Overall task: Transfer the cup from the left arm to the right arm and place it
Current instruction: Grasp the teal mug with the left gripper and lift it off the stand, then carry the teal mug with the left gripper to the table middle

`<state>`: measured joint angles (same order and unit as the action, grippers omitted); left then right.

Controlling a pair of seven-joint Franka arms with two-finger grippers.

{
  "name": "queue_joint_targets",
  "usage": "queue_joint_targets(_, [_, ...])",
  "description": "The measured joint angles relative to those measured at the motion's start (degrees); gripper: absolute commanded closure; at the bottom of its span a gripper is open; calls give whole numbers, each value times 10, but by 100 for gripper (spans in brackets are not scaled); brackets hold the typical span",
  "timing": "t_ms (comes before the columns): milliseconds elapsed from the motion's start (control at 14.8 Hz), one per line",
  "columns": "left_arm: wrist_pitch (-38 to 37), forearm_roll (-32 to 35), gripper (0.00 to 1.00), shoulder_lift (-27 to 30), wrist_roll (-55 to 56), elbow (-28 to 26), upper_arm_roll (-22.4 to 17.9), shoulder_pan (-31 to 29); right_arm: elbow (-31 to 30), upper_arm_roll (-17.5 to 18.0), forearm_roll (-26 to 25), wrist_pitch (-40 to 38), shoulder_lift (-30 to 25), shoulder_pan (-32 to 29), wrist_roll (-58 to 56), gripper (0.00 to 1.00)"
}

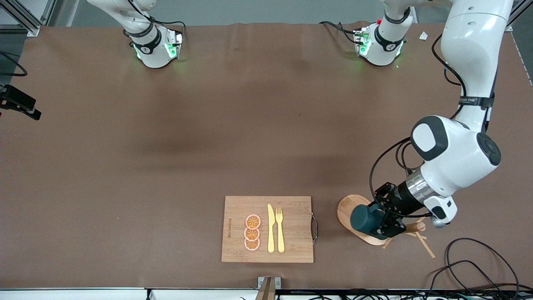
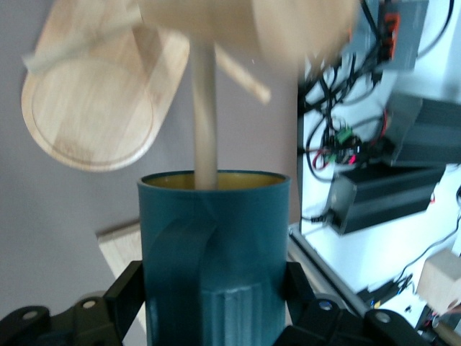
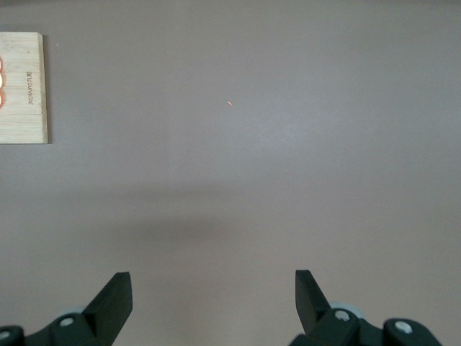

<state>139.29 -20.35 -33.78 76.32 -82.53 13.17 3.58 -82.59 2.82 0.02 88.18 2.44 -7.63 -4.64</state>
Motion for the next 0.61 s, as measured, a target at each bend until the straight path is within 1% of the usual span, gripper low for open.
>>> queue_joint_targets(135, [-3,35,48,9,26,0,1,26,0,0,0,0,0,0,0,0])
queue_joint_targets(404, [-6,151,48,16,106,0,3,97,0,0,0,0,0,0,0,0])
queue_joint_targets(606, [-8,230,48,15,140,-2,0,162,0,0,0,0,0,0,0,0])
